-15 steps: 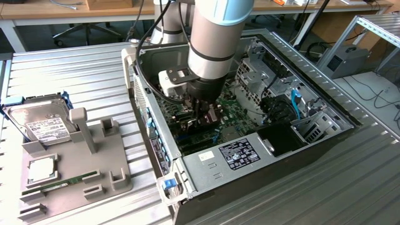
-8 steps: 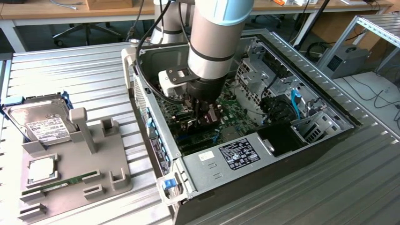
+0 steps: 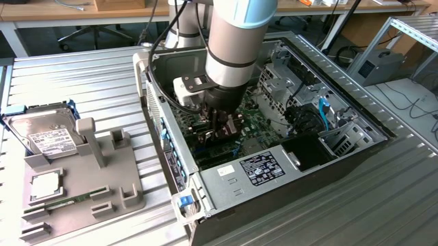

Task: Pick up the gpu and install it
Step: 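Insert the gpu into the slot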

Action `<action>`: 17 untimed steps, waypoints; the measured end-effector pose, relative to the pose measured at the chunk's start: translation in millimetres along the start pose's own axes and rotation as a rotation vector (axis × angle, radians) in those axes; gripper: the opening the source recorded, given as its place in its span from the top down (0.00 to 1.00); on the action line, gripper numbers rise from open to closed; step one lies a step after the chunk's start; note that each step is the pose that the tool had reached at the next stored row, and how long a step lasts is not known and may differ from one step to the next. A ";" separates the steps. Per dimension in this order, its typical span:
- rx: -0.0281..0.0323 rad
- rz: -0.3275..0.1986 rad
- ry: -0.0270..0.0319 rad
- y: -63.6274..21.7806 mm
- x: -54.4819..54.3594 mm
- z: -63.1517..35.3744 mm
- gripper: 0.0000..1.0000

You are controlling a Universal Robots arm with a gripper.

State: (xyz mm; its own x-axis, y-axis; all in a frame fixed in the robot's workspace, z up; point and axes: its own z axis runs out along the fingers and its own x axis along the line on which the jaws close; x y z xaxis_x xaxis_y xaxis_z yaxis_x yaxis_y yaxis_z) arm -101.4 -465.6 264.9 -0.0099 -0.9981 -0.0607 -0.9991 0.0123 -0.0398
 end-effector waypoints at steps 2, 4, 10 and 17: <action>0.0002 0.000 -0.0003 -0.2 -0.3 -3.3 0.66; 0.0003 0.000 -0.0005 -0.5 -0.8 -7.9 0.66; 0.0003 0.000 -0.0004 -1.4 -3.7 -26.3 0.66; 0.0003 0.000 -0.0004 -2.5 -7.9 -47.0 0.66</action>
State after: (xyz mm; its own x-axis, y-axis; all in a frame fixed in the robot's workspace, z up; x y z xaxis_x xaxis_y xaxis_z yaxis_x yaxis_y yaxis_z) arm -100.8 -460.6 312.3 -0.0103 -0.9981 -0.0610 -0.9991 0.0128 -0.0401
